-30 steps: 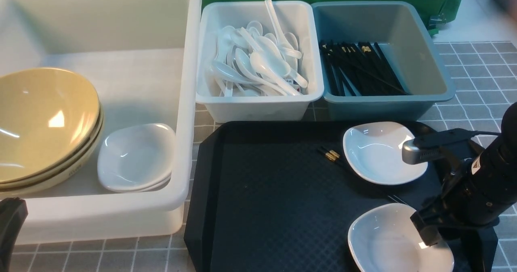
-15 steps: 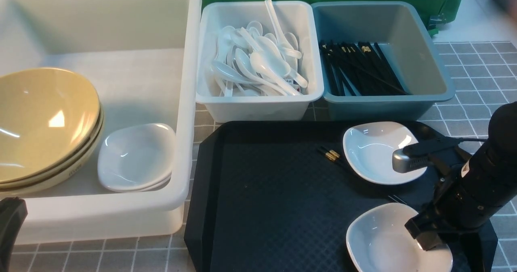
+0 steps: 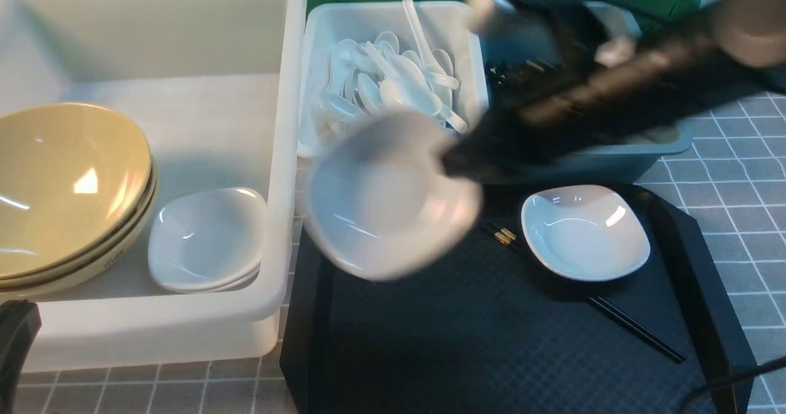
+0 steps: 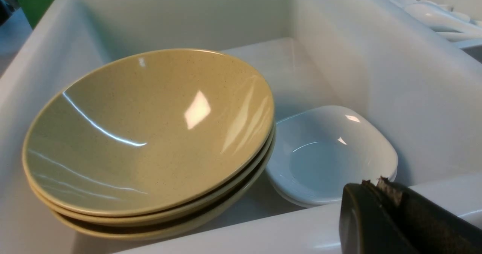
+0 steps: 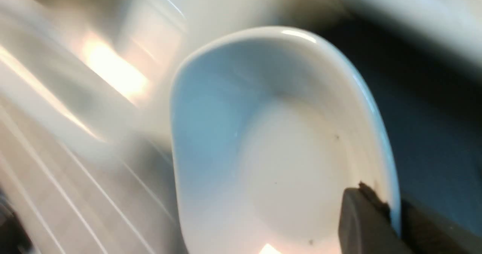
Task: On grey table put chopsticks spoon bowls plates into blue grey white boxes.
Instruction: 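Place the white bowl into the white bin on top of the stacked bowls with the right gripper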
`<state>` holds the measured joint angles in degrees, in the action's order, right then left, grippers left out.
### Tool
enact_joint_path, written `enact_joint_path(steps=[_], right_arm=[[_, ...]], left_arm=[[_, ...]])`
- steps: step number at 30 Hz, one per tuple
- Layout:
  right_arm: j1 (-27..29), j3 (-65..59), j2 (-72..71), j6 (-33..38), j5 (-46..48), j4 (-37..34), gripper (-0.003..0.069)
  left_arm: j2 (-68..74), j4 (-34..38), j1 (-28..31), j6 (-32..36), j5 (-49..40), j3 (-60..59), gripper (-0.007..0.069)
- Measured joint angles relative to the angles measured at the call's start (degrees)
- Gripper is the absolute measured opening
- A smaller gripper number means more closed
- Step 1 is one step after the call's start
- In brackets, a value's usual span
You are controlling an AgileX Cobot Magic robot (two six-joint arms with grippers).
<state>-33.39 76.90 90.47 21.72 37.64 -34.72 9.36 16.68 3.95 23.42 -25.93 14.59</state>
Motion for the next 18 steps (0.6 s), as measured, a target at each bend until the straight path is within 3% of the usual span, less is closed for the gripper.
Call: enact_joint_path(steps=[4, 12, 18], right_arm=[[-9.18, 10.78, 10.87, 2.58, -12.67, -1.54, 0.0069], [-10.61, 22.54, 26.22, -1.46, -12.70, -1.00, 0.0108], [-10.54, 23.61, 26.64, -2.38, -9.95, 1.90, 0.0313]], left_arm=[[0.00, 0.00, 0.00, 0.00, -0.01, 0.00, -0.0010], [0.00, 0.00, 0.00, 0.00, -0.19, 0.00, -0.0010], [0.00, 0.00, 0.00, 0.00, -0.24, 0.00, -0.0010]])
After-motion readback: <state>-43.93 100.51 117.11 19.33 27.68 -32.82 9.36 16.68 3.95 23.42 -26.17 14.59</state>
